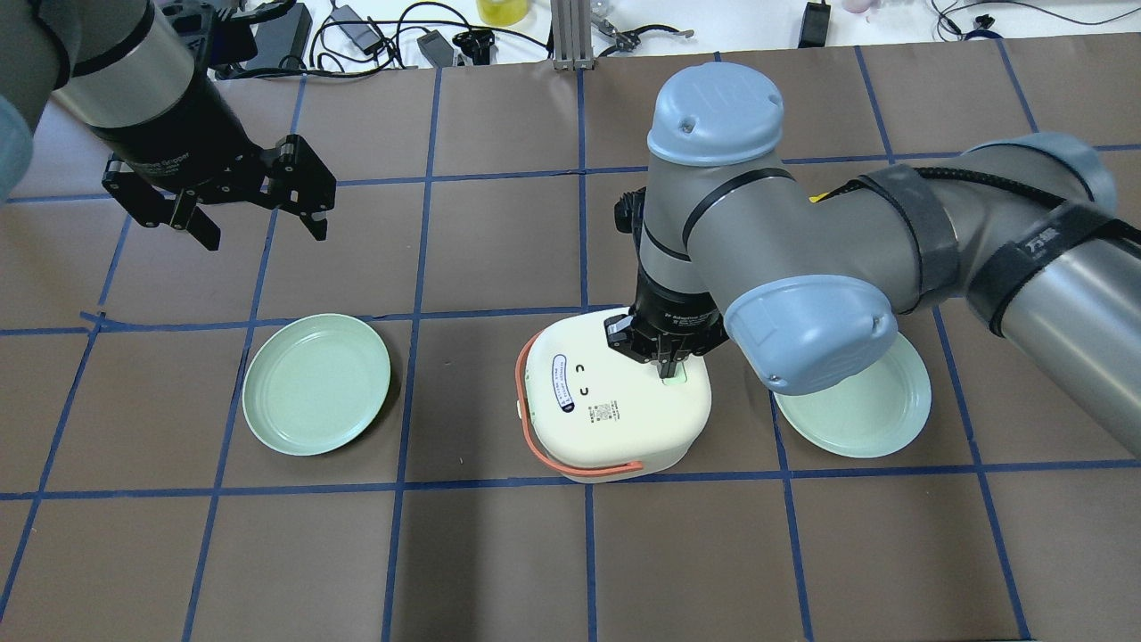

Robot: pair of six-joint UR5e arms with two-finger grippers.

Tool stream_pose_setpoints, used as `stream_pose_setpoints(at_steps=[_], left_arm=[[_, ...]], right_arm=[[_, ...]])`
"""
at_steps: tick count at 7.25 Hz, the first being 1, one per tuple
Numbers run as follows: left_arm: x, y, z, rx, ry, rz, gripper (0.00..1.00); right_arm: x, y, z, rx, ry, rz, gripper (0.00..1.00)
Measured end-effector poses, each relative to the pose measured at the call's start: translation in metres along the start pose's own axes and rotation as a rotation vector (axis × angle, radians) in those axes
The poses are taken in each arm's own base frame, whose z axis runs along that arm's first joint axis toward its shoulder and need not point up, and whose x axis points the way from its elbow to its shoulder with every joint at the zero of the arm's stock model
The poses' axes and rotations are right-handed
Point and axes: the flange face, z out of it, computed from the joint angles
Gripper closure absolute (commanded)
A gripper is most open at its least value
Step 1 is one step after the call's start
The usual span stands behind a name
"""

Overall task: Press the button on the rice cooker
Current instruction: 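Press down on the green button with the right gripper fingertips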

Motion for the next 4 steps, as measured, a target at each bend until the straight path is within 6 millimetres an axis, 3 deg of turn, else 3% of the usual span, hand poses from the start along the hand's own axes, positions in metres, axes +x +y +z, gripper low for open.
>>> stream_pose_setpoints(at_steps=[4], left_arm=[[0.0000,0.0000,0.0000,0.000,0.000,0.000,0.00]], right_arm=[[-0.0016,-0.0003,0.0007,-0.001,0.011,-0.008,1.00]])
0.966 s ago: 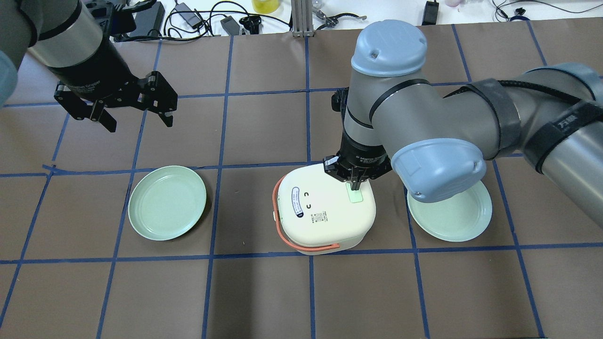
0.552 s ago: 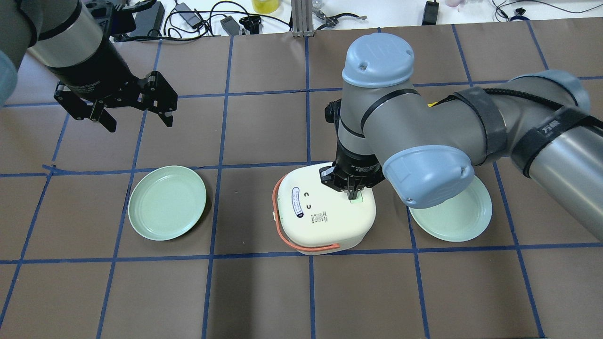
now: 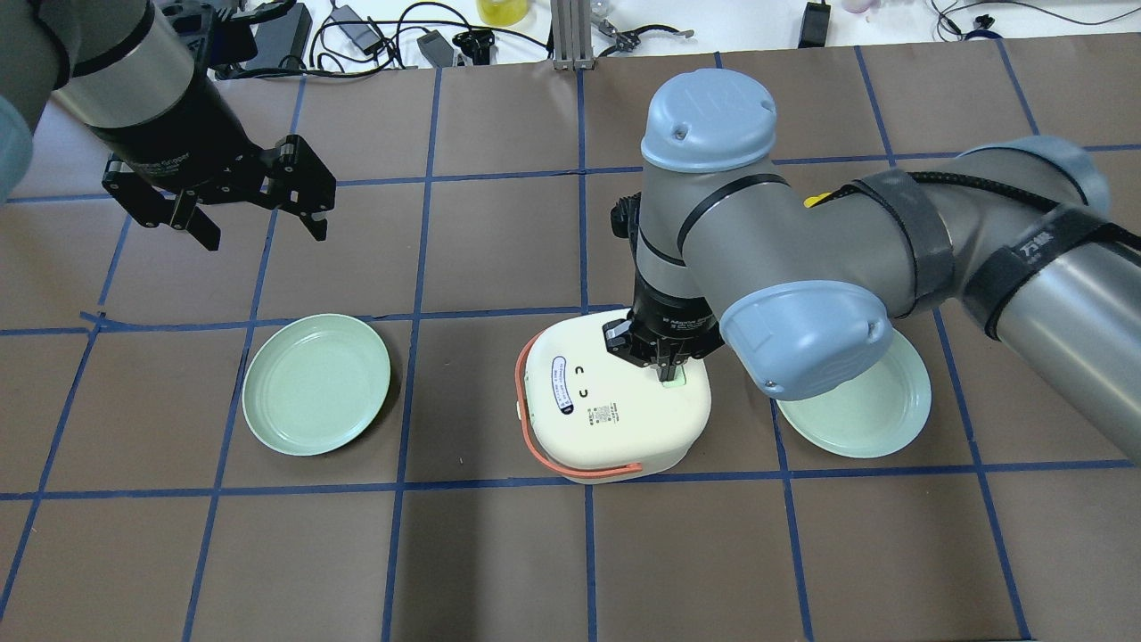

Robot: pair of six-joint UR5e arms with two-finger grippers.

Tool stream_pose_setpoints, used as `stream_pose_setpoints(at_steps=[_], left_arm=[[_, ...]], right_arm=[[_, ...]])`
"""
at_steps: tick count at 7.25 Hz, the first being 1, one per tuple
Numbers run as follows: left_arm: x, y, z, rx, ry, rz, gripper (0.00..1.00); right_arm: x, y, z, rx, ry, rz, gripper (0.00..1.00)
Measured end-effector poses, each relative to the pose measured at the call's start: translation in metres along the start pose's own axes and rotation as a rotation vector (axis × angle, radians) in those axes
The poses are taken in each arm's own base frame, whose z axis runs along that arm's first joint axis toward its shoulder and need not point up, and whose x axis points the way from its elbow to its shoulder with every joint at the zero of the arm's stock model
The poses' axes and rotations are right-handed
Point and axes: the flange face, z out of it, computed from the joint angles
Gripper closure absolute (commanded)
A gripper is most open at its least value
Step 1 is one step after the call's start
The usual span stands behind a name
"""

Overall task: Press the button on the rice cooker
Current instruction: 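Press down on the green button with the right gripper fingertips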

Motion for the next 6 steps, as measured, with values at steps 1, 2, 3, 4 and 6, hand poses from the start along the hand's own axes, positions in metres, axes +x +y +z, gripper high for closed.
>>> stream_pose_setpoints(at_steps=[1,2,3,4,6], left_arm=[[0.0000,0.0000,0.0000,0.000,0.000,0.000,0.00],[0.0000,0.0000,0.0000,0.000,0.000,-0.001,0.00],[0.0000,0.0000,0.0000,0.000,0.000,-0.001,0.00],[0.0000,0.0000,0.0000,0.000,0.000,-0.001,0.00],[0.0000,0.0000,0.0000,0.000,0.000,-0.001,0.00]], right_arm=[[0.0011,-0.0017,-0.0028,0.008,0.001,0.001,1.00],[0.0024,-0.0024,-0.0049,0.014,0.004,0.003,1.00],[0.0026,-0.0017,-0.0052,0.013,0.006,0.003,1.00],[0.0031,-0.0011,-0.0048,0.011,0.011,0.002,1.00],[0.0044,0.0011,-0.0011,0.006,0.030,0.000,1.00]])
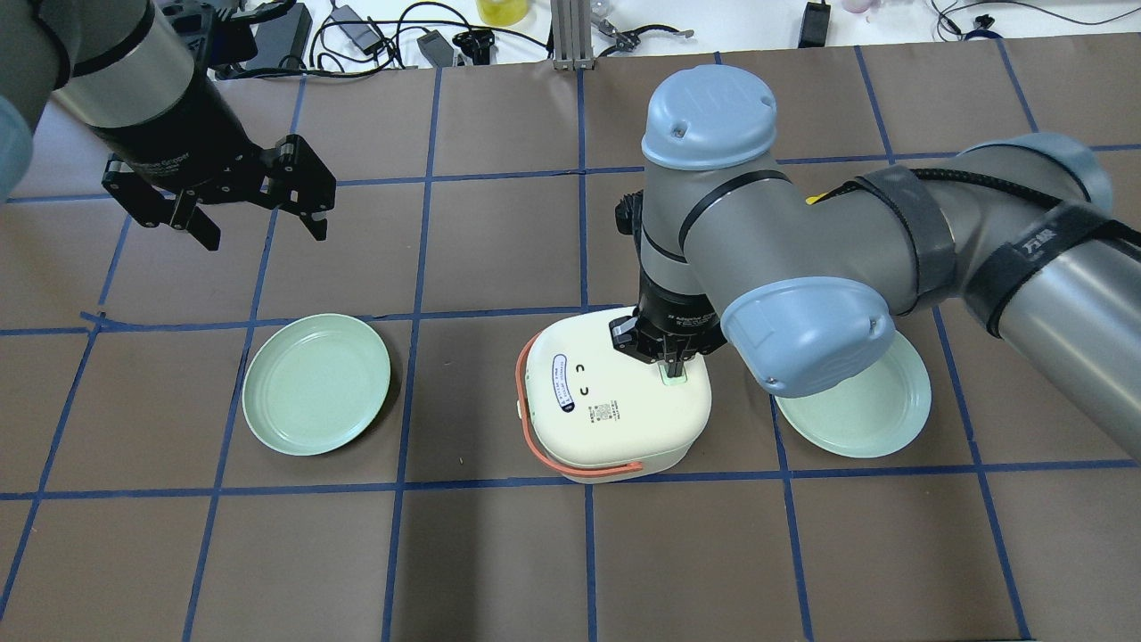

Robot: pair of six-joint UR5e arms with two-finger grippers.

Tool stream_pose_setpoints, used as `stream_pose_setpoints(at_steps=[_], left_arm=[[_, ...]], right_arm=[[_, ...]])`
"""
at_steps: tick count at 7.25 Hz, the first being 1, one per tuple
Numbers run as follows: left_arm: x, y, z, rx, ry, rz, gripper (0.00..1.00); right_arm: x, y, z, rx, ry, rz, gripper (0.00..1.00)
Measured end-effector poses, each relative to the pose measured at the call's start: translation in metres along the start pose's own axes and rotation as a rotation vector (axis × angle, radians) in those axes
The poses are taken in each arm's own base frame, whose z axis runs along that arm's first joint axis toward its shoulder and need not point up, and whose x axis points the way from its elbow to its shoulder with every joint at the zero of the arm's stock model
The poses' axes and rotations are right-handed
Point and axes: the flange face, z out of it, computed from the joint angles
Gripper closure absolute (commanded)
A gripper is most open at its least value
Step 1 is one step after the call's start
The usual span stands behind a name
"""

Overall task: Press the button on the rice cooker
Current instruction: 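Press down on the green button with the right gripper fingertips, then lift the right gripper away as the rice cooker lid pops open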

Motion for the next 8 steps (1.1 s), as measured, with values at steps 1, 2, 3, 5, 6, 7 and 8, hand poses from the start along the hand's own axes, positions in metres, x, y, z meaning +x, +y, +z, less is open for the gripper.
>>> stream_pose_setpoints(at_steps=[1,2,3,5,6,7,8], left_arm=[[0.000,0.000,0.000,0.000,0.000,0.000,0.00],[0.000,0.000,0.000,0.000,0.000,0.000,0.00],[0.000,0.000,0.000,0.000,0.000,0.001,0.00],[0.000,0.000,0.000,0.000,0.000,0.001,0.00],[0.000,0.000,0.000,0.000,0.000,0.001,0.00],[0.000,0.000,0.000,0.000,0.000,0.001,0.00],[0.000,0.000,0.000,0.000,0.000,0.001,0.00]], right_arm=[[0.000,0.000,0.001,-0.002,0.004,0.000,1.00],[0.000,0.000,0.002,-0.004,0.005,0.000,1.00],[0.000,0.000,0.001,-0.002,0.006,0.001,0.01],[0.002,-0.004,-0.008,0.019,0.014,0.009,0.00],[0.006,-0.008,-0.023,0.039,0.023,0.015,0.00],[0.014,-0.016,-0.049,0.054,0.032,0.025,0.00],[0.033,-0.027,-0.080,0.064,0.039,0.038,0.00]])
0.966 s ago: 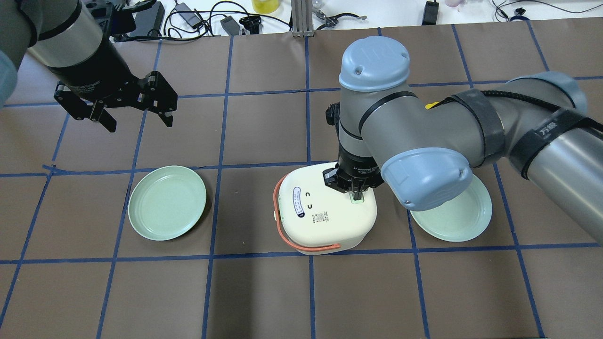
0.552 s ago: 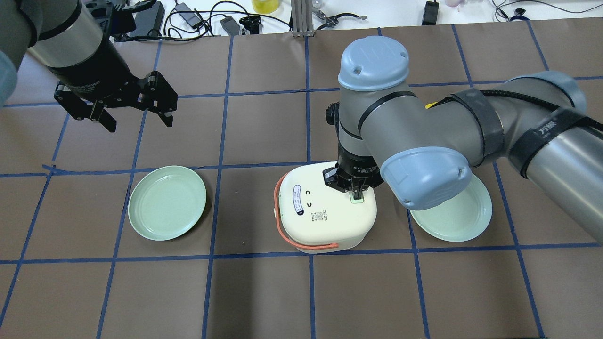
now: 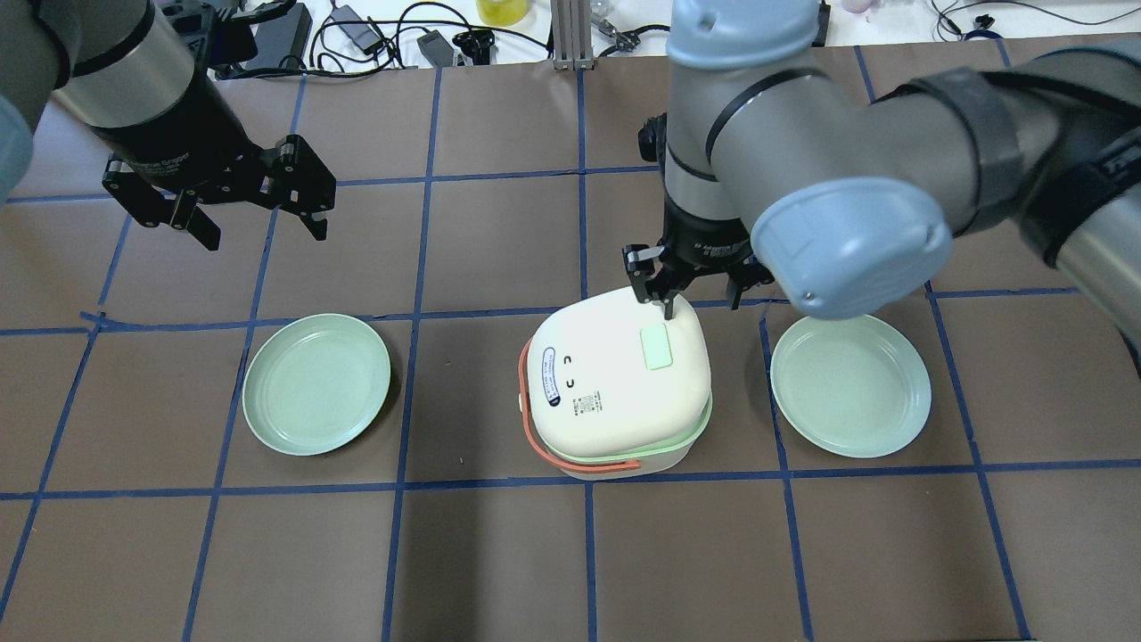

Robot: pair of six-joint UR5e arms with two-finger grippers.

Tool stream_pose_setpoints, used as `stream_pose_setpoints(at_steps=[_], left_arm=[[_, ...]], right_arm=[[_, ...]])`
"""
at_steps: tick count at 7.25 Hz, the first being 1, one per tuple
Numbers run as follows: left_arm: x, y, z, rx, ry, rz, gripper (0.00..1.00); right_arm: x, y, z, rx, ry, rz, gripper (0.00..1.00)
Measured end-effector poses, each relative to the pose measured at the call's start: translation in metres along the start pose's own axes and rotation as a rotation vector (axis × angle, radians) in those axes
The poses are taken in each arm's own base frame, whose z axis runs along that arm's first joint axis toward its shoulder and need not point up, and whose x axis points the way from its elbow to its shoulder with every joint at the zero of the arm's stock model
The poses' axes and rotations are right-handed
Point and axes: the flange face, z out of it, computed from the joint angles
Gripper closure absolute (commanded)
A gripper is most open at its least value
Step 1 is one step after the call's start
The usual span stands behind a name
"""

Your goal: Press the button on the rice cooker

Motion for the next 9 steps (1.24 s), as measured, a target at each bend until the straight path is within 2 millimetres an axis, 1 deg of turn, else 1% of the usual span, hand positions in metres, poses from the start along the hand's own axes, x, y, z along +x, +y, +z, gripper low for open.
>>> stream_pose_setpoints(at_steps=[1,2,3,4,5,6,7,9], left_arm=[[0.000,0.000,0.000,0.000,0.000,0.000,0.00],[0.000,0.000,0.000,0.000,0.000,-0.001,0.00],[0.000,0.000,0.000,0.000,0.000,-0.001,0.00],[0.000,0.000,0.000,0.000,0.000,-0.001,0.00],[0.000,0.000,0.000,0.000,0.000,0.000,0.00],[0.000,0.000,0.000,0.000,0.000,0.000,0.00],[0.000,0.000,0.000,0.000,0.000,0.000,0.00],[0.000,0.000,0.000,0.000,0.000,0.000,0.00]], right_arm=[[0.031,-0.015,-0.030,0.017,0.000,0.024,0.00],[0.061,-0.027,-0.056,0.045,-0.003,0.061,0.00],[0.090,-0.036,-0.076,0.076,-0.004,0.092,0.00],[0.116,-0.041,-0.091,0.101,-0.003,0.113,0.00],[0.135,-0.044,-0.098,0.116,-0.002,0.128,0.00],[0.145,-0.044,-0.102,0.122,-0.002,0.137,0.00],[0.149,-0.045,-0.103,0.124,-0.001,0.140,0.00],[0.150,-0.044,-0.103,0.123,-0.001,0.141,0.00]])
